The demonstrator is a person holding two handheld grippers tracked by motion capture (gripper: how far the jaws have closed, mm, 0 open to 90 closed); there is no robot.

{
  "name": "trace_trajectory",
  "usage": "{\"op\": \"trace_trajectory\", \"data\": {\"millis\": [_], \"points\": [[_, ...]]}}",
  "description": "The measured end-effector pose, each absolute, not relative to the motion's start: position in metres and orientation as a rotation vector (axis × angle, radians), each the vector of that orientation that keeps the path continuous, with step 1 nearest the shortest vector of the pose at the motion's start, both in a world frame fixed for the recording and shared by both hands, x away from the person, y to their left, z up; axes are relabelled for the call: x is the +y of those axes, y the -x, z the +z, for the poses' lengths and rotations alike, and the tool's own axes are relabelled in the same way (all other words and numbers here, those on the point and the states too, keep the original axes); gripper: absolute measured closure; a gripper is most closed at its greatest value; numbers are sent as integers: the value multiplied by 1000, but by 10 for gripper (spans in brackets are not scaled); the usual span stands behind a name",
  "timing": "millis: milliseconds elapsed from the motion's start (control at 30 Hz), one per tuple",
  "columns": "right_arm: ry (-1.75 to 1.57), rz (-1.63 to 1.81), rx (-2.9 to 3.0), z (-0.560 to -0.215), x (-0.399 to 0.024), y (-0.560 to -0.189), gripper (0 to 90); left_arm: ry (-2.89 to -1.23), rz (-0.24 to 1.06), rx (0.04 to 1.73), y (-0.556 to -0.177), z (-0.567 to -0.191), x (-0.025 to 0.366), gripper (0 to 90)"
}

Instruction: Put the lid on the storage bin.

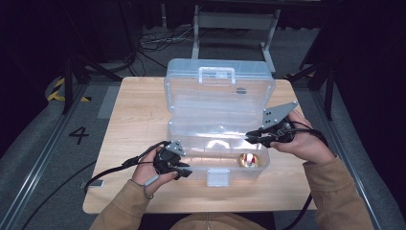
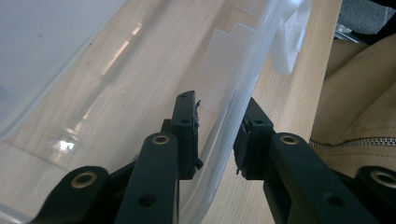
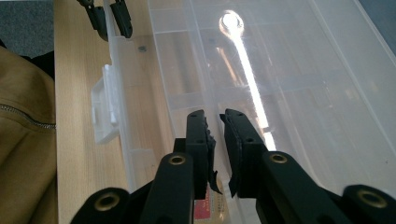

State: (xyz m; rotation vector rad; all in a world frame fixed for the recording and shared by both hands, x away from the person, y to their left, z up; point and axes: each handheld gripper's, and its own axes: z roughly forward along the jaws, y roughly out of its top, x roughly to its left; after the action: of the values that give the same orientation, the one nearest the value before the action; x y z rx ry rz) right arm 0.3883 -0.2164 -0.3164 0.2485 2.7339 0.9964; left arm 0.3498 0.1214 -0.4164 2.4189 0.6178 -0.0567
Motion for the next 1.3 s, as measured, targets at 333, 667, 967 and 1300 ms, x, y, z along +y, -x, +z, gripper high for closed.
{"op": "trace_trajectory", "data": {"millis": [333, 667, 967, 1300], "points": [[-259, 1015, 2727, -318, -218, -388, 842, -2418, -57, 616, -350, -416, 121, 727], [-268, 1031, 2728, -319, -219, -388, 841, -2417, -83, 629, -349, -414, 120, 585], [-262, 1045, 2724, -320, -220, -388, 840, -2340, -74, 600, -342, -396, 132, 538], [-265, 1058, 2720, -321, -221, -388, 840, -2264, -5, 574, -334, -369, 141, 563]]}}
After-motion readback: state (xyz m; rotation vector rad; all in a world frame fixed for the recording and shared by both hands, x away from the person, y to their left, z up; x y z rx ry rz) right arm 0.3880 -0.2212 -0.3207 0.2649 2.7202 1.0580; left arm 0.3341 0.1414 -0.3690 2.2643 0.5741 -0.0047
